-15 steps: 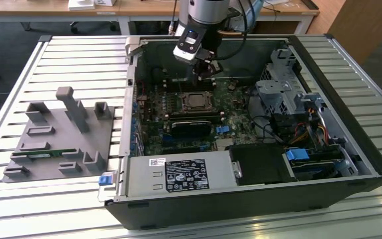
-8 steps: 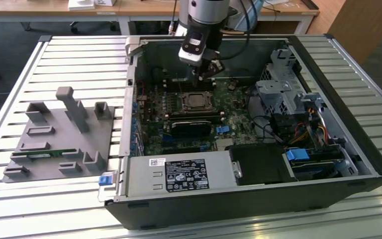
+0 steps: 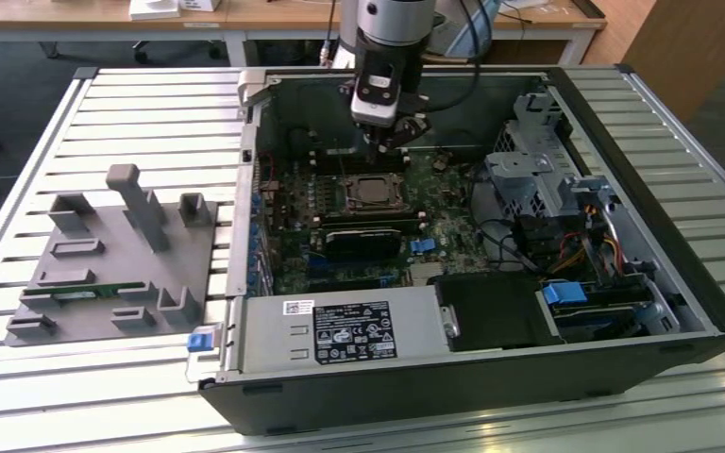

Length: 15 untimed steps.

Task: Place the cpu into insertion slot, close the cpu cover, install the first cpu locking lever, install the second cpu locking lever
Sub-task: 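Install the first cpu locking lever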

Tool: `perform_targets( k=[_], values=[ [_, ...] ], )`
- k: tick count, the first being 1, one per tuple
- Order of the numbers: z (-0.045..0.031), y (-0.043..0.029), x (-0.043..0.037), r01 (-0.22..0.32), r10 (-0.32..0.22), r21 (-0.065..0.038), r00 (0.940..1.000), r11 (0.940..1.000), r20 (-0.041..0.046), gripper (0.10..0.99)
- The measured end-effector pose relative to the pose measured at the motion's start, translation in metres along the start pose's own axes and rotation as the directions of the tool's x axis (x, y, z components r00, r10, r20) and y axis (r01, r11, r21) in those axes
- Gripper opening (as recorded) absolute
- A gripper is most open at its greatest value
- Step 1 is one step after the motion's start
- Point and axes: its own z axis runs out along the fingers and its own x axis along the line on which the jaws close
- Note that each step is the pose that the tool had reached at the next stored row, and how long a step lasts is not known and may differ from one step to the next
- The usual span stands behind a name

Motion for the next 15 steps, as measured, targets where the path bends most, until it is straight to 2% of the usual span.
perform_targets(
  k=[4,8,11,15],
  values=[
    [0.0,0.0,0.0,0.066,-0.066,0.001,0.9978,0.9978,0.0009,0.106],
    [0.0,0.0,0.0,0.131,-0.131,0.001,0.9914,0.9914,0.0018,0.106],
    [0.0,0.0,0.0,0.181,-0.181,0.002,0.9834,0.9834,0.0024,0.106],
    [0.0,0.0,0.0,0.249,-0.249,0.003,0.9685,0.9685,0.0033,0.106]
  ],
)
